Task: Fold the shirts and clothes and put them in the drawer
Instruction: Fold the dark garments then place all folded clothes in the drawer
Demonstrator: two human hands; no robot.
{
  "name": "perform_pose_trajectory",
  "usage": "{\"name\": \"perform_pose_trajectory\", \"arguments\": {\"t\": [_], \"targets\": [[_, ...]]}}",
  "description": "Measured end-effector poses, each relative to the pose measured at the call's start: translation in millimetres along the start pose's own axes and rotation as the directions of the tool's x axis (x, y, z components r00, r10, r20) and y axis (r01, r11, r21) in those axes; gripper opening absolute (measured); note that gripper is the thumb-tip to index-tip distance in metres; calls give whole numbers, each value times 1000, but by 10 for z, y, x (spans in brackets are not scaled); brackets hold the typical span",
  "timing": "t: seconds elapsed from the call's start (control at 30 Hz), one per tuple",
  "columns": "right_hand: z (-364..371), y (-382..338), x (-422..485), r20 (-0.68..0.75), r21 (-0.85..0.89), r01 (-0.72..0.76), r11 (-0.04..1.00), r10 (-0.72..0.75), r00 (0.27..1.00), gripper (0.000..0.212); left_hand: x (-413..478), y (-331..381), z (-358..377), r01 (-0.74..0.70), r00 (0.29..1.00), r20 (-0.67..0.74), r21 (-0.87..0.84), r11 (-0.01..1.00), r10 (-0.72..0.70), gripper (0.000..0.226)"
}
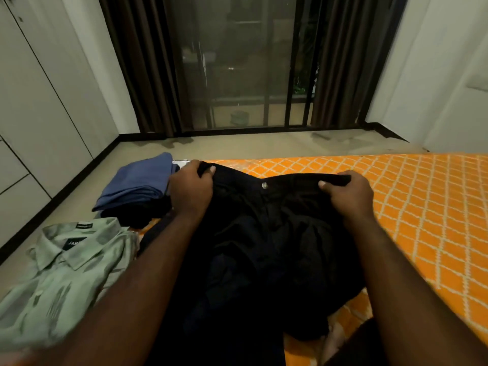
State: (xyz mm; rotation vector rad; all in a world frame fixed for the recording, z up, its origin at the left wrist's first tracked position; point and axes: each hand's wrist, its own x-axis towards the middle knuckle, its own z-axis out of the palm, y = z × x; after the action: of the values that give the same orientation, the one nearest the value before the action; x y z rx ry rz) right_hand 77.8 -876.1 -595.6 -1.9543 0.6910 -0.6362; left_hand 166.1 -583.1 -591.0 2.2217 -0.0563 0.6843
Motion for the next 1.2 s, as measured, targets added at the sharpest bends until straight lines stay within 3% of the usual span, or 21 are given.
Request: {"name": "perform_pose_trajectory", "arguments": {"t": [0.13, 0.27, 0.4, 0.53, 0.73, 0.87, 0.97, 1.03, 1.07, 1.1, 1.17, 1.2], "targets": [[180, -160, -238, 260, 326, -310, 893, 231, 938, 6, -466, 455, 127, 0, 1000, 22, -81, 997, 2, 27], [257, -411, -550, 503, 480, -491, 727, 231, 833, 5, -790, 781, 353, 108, 992, 79, -204, 973, -94, 23], [267, -485, -717, 570, 542, -478, 691, 116, 814, 13, -868, 954, 427, 194, 981, 75, -238, 952, -181, 24], [210, -478, -651, 617, 574, -489, 657, 46, 786, 30, -847, 966, 387, 206, 977, 111, -271, 940, -182, 23], [207, -508, -623, 694, 564, -476, 675, -75, 716, 26, -768, 1003, 264, 197, 980, 88, -260, 945, -180, 20], [142, -534, -606, 722, 562, -526, 639, -68, 688, 28, -848, 973, 189, 214, 967, 212, -376, 902, -140, 33], [88, -556, -587, 788, 542, -563, 623, -144, 599, 45, -804, 858, 163, 237, 960, 239, -420, 876, -145, 34], [29, -590, -551, 836, 482, -536, 693, -180, 519, 51, -763, 791, 133, 244, 960, 242, -468, 849, -142, 21], [-2, -583, -509, 833, 452, -464, 762, -173, 526, 48, -756, 763, 122, 228, 962, 247, -486, 844, -117, 15], [-29, -553, -448, 801, 418, -346, 840, -161, 576, 43, -752, 741, 103, 201, 965, 250, -504, 840, -81, 12], [-82, -423, -278, 618, 312, -72, 947, -145, 772, 33, -734, 729, 37, 162, 964, 267, -575, 802, -3, 11], [-100, -315, -174, 535, 270, -1, 963, -149, 832, 32, -710, 730, -18, 148, 959, 281, -619, 771, 43, 11]]}}
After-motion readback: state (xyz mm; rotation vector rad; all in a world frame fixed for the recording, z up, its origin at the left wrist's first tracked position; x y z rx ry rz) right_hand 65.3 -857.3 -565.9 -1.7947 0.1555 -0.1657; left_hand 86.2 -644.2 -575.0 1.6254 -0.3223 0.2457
